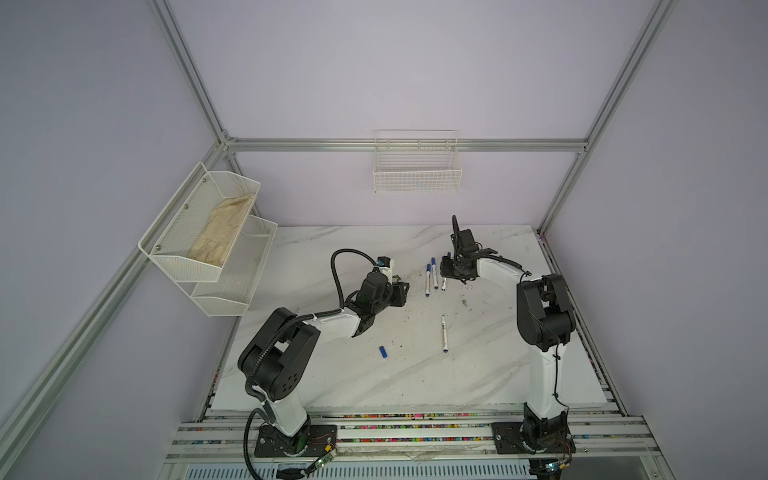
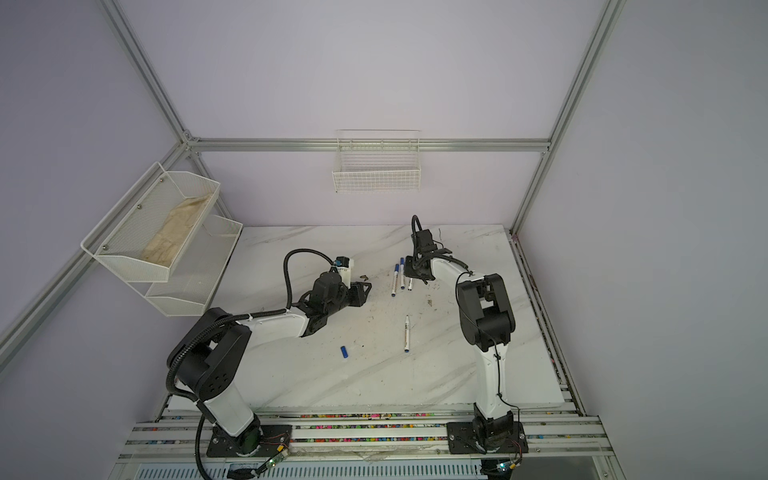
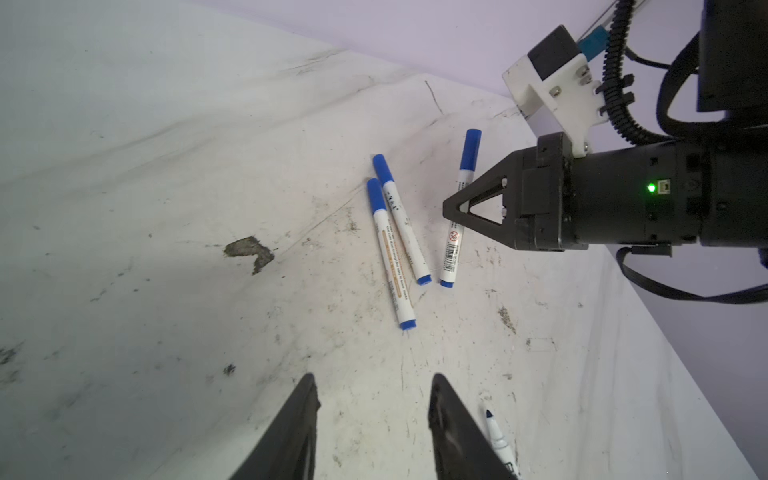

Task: Insert the pens into the pen caps

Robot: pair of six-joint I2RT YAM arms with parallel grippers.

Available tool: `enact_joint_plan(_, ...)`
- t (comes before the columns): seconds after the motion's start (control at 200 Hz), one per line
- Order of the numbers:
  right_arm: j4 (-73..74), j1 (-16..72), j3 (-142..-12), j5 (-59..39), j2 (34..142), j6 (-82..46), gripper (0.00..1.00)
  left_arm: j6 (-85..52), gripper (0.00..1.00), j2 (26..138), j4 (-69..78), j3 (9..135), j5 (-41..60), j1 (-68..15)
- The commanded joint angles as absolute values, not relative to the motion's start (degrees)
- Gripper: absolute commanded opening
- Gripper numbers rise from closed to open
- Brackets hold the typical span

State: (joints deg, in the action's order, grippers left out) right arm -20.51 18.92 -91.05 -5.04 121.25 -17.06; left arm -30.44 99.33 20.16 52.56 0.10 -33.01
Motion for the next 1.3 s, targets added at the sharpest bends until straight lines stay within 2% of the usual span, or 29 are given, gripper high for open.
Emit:
enact_joint_plan(0.0, -21.9, 19.05, -92.15, -3.29, 121.57, -15.56, 0.07, -30.55, 0.43, 97.02, 18.4, 50.29, -4.57, -32.74)
enact_joint_plan(0.6, -19.28, 19.02, -89.81, -5.3, 125.18, -16.28, 0.1, -32.69, 0.43, 98.44, 17.08, 51.77, -3.43, -32.43)
enact_joint_plan(1.16, -16.57, 18.99, -87.2, -7.09, 124.34, -18.78, 0.32, -32.52, 0.43, 98.91, 16.05, 52.36, -3.09, -32.42)
enact_joint_plan(1.295, -15.83, 19.06, -86.21, -6.11, 121.73, -19.48, 0.34, -32.48, 0.43, 98.85, 16.23, 52.22, -2.91, -32.43)
